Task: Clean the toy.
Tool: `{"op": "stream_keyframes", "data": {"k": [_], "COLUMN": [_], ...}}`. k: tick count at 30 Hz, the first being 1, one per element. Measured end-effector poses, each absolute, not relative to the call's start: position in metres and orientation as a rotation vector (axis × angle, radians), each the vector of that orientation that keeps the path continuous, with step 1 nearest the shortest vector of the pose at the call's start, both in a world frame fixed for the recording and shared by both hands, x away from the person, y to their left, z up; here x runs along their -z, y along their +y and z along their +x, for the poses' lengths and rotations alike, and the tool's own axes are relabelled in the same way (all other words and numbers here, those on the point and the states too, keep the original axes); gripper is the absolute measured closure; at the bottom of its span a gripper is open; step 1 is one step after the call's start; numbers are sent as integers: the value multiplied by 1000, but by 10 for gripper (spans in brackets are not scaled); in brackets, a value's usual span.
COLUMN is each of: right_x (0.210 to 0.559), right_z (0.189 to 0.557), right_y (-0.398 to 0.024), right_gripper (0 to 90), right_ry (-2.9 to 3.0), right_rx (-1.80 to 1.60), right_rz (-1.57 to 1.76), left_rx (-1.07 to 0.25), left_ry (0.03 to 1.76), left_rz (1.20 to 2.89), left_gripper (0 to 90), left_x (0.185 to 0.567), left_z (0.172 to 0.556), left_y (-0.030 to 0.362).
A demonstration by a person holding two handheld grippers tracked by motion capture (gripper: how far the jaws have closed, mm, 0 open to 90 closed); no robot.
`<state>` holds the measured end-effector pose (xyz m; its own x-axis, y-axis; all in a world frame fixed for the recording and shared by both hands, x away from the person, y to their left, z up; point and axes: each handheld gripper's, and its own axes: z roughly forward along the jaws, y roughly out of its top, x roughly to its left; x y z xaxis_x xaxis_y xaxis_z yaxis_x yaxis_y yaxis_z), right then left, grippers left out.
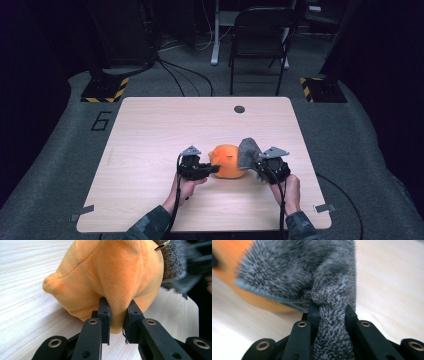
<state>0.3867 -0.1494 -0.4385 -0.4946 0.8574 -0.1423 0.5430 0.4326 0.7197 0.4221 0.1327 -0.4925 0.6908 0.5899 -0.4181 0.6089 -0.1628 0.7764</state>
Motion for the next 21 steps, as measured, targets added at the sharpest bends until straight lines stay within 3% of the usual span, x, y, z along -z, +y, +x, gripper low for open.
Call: {"op": "stream_keyframes", "data": {"k": [5,9,21], "right_x": [412,424,445], "right_z": [365,359,381], "right_y": [-114,-84,-128], "right_gripper": [750,749,750], "right_ry": [2218,2268,2242], "right_rx": [-929,-845,-789], "right_rz": [983,901,1089], "left_rx": [16,7,2], "left_ry": [934,928,921], "left_rz": [1842,1854,1856], "left_gripper": [778,778,778], "left_x": [492,492,492], "left_z": [422,421,420], "left_y": [131,131,128]}}
